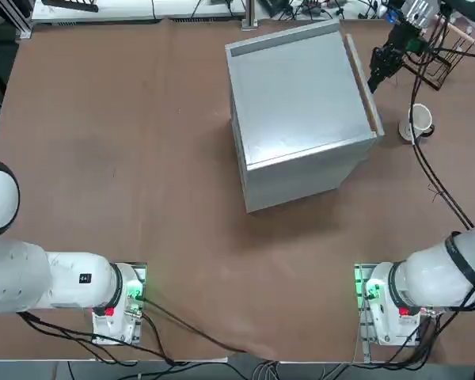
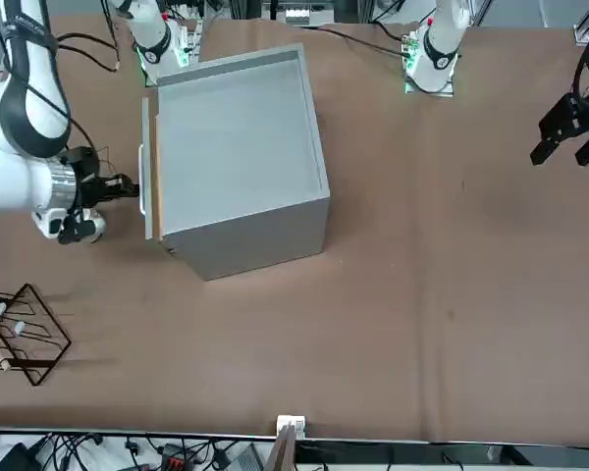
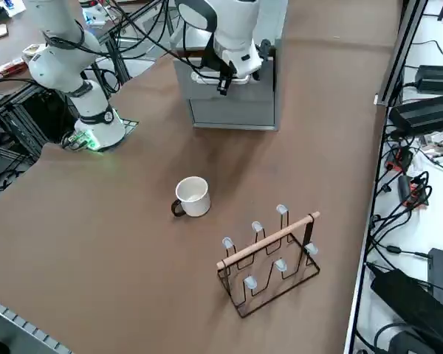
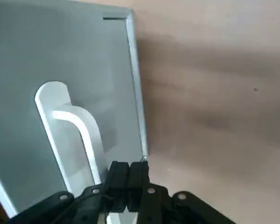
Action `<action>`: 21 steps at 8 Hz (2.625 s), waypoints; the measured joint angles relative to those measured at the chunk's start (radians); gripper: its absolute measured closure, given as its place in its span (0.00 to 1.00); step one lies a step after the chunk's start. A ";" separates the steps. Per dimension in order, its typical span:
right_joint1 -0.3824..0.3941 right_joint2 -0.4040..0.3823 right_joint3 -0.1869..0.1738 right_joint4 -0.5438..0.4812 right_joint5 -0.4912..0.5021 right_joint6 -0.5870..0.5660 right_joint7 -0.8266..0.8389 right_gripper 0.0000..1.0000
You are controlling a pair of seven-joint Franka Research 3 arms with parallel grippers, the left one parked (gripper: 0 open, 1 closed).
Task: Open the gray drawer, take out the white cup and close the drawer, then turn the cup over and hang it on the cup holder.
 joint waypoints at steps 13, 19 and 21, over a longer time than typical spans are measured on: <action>0.018 -0.036 -0.037 0.200 -0.020 -0.032 -0.001 0.75; -0.306 0.021 -0.050 0.245 -0.026 -0.076 -0.004 0.29; -0.387 0.068 -0.050 0.245 -0.023 -0.075 -0.004 0.26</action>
